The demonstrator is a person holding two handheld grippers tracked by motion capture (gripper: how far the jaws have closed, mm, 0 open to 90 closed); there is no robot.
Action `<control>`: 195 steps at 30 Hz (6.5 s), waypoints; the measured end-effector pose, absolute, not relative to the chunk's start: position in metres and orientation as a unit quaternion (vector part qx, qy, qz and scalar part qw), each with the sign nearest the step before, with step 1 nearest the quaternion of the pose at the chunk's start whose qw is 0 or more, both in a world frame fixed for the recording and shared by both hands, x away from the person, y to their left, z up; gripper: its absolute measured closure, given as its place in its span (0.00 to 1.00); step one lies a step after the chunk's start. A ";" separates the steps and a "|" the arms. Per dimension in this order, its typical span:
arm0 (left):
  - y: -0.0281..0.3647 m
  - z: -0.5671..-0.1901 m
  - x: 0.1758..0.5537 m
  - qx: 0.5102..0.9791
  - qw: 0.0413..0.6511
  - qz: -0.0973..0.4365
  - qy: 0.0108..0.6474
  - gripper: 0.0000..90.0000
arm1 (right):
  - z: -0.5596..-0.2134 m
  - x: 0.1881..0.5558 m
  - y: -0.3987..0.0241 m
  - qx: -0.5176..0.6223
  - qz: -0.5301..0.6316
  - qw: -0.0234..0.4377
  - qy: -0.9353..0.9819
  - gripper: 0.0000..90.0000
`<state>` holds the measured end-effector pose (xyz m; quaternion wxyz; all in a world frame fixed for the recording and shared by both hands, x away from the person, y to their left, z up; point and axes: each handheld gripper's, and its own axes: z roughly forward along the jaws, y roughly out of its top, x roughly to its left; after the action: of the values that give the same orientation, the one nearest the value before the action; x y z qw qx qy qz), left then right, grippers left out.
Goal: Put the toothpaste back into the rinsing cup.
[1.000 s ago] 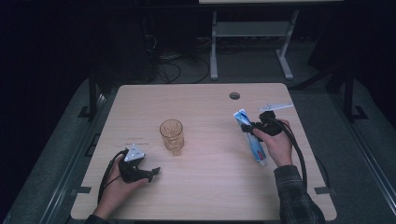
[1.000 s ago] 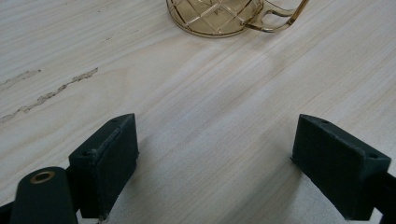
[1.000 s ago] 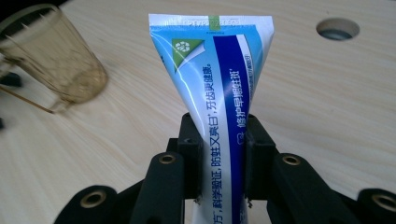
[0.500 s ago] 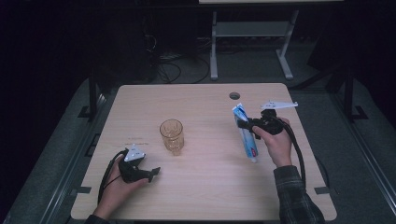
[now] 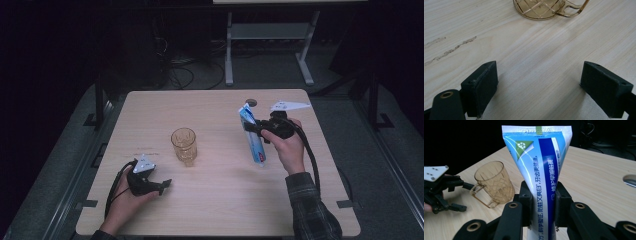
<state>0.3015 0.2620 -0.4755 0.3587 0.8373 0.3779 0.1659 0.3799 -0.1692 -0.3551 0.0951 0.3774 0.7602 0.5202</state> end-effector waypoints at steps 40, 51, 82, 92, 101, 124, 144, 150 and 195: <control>0.262 -0.475 0.302 0.838 0.358 0.166 0.378 0.15 | -0.298 0.413 -0.050 0.289 0.549 0.083 0.780 0.81; 0.262 -0.475 0.301 0.838 0.357 0.164 0.377 0.15 | -0.287 0.426 -0.014 0.270 0.558 0.077 0.780 0.80; 0.262 -0.476 0.301 0.839 0.358 0.164 0.375 0.15 | -0.315 0.445 0.036 0.257 0.548 0.057 0.794 0.80; 0.262 -0.476 0.301 0.839 0.359 0.164 0.375 0.15 | -0.333 0.444 0.039 0.256 0.536 0.047 0.803 0.80; 0.262 -0.476 0.301 0.839 0.358 0.164 0.375 0.15 | -0.350 0.441 0.040 0.258 0.523 0.039 0.811 0.80; 0.262 -0.475 0.301 0.840 0.358 0.164 0.375 0.15 | -0.371 0.438 0.031 0.265 0.503 0.028 0.822 0.79; 0.262 -0.475 0.302 0.840 0.357 0.164 0.374 0.15 | -0.366 0.433 0.011 0.277 0.505 0.054 0.816 0.56; 0.262 -0.476 0.301 0.839 0.358 0.165 0.375 0.15 | -0.363 0.426 -0.012 0.285 0.500 0.072 0.815 0.53; 0.262 -0.476 0.301 0.838 0.360 0.165 0.376 0.15 | -0.425 0.323 -0.164 0.376 0.434 0.127 0.809 0.41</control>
<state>0.3013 0.2618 -0.4757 0.3598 0.8379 0.3759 0.1648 0.3232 -0.1645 -0.4252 0.1270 0.3758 0.8087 0.4343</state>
